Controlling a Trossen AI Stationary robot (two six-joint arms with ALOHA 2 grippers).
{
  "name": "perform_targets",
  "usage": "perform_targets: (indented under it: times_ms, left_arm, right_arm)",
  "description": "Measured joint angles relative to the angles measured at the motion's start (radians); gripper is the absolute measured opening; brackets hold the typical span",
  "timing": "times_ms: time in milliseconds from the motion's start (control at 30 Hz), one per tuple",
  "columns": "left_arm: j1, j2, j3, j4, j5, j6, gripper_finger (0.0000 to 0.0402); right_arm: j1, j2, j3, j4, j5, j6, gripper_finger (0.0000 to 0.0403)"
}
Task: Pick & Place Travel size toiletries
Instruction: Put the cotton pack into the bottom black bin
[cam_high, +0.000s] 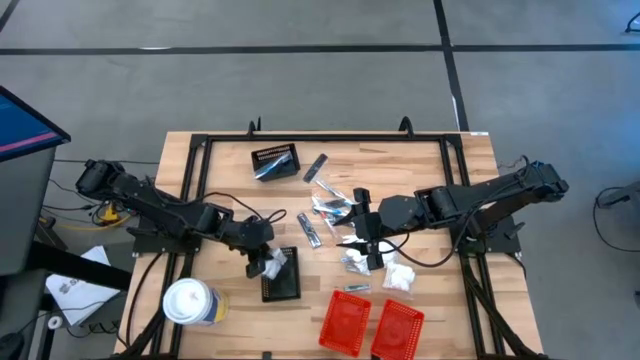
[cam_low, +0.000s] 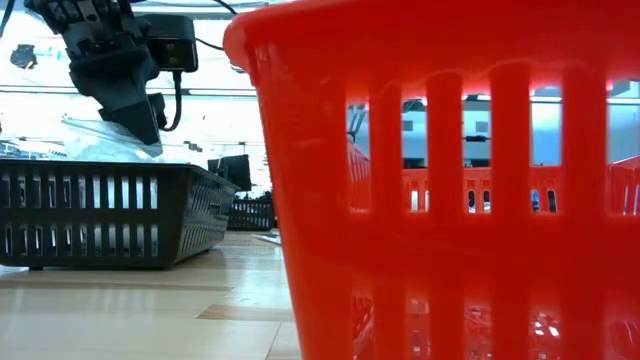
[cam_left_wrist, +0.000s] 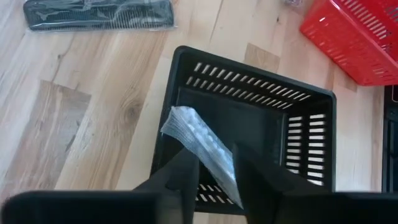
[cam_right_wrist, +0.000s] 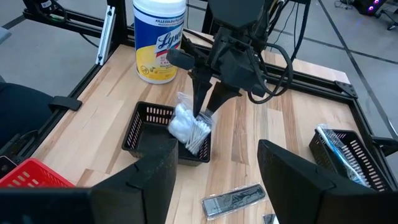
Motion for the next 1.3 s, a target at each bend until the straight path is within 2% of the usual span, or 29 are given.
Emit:
perform_targets:
  times_ms: [133,200,400,633,933,1067,1300]
  left_arm:
    - [0.0,0.0,0.0,0.001,0.023,0.032,0.0021]
    - [0.0,0.0,0.0,0.002,0.037,0.055,0.0007]
    - [-0.004,0.0,0.019,-0.002,0.054,0.188,0.0002]
    - [-0.004,0.0,0.128,-0.029,0.063,0.365,0.0001]
    - [0.035,0.002,0.197,-0.178,0.089,0.419,0.0]
    - [0.039,0.046,0.224,-0.193,0.114,0.461,0.0]
    - [0.055,0.225,0.326,-0.285,0.142,0.516,0.0]
  right_arm:
    - [0.0,0.0,0.0,0.0,0.0,0.0,0.0215]
    - [0.0,0.0,0.0,0.0,0.0,-0.003,0.0215]
    - [0.0,0.0,0.0,0.0,0.0,-0.003,0.0215]
    - [-0.015,0.0,0.0,0.0,0.0,-0.003,0.0215]
    - [-0.033,0.01,0.001,0.0,-0.001,-0.003,0.0215]
    - [-0.032,0.01,0.001,-0.001,-0.002,-0.003,0.0215]
    - [-0.032,0.011,0.001,-0.003,-0.002,-0.002,0.0215]
